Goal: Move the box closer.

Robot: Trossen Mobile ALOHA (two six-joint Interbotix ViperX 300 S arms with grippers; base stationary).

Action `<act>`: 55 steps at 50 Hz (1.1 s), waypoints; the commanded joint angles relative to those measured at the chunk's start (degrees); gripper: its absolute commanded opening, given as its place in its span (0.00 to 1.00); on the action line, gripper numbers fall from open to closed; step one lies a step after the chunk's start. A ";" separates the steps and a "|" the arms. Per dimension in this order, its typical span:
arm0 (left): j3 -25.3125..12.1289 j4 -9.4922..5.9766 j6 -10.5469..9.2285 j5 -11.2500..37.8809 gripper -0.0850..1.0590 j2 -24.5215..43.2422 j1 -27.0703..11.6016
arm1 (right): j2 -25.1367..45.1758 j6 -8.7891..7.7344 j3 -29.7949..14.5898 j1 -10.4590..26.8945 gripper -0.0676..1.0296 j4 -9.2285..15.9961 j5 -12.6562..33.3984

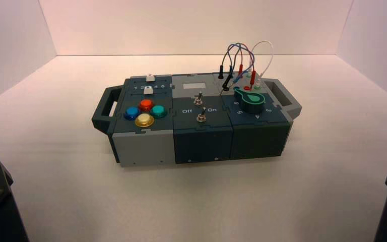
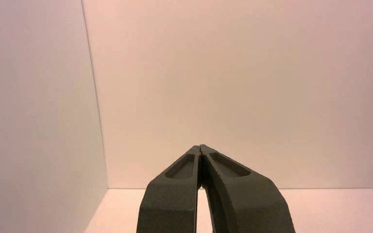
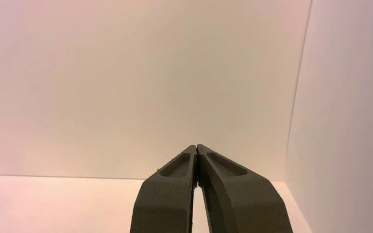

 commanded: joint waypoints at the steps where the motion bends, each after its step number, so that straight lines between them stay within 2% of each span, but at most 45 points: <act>1: -1.58 -0.09 0.00 0.62 0.04 0.26 -0.35 | 0.44 0.26 -2.37 1.67 0.04 0.35 1.32; 10: -1.76 -0.09 0.00 2.11 0.04 0.09 -0.97 | 0.70 0.18 -2.37 3.78 0.04 1.49 2.37; 28: -1.67 -0.26 -0.09 2.90 0.04 -0.62 -1.14 | 0.70 0.26 -0.70 4.13 0.04 2.46 3.25; 34: -2.46 -0.26 -0.18 3.52 0.05 0.09 -1.67 | 0.70 0.26 -1.05 5.89 0.04 3.08 4.04; 38: -3.96 -0.26 -0.18 4.83 0.05 1.41 -2.11 | 1.05 0.18 -2.02 7.65 0.04 3.08 4.92; 42: -7.12 -0.26 0.09 7.65 0.05 4.92 -3.60 | 2.90 0.18 -4.48 9.23 0.04 3.08 7.03; 55: -17.23 -0.18 0.35 13.89 0.05 17.05 -8.26 | 12.48 0.18 -13.62 11.07 0.04 3.08 14.68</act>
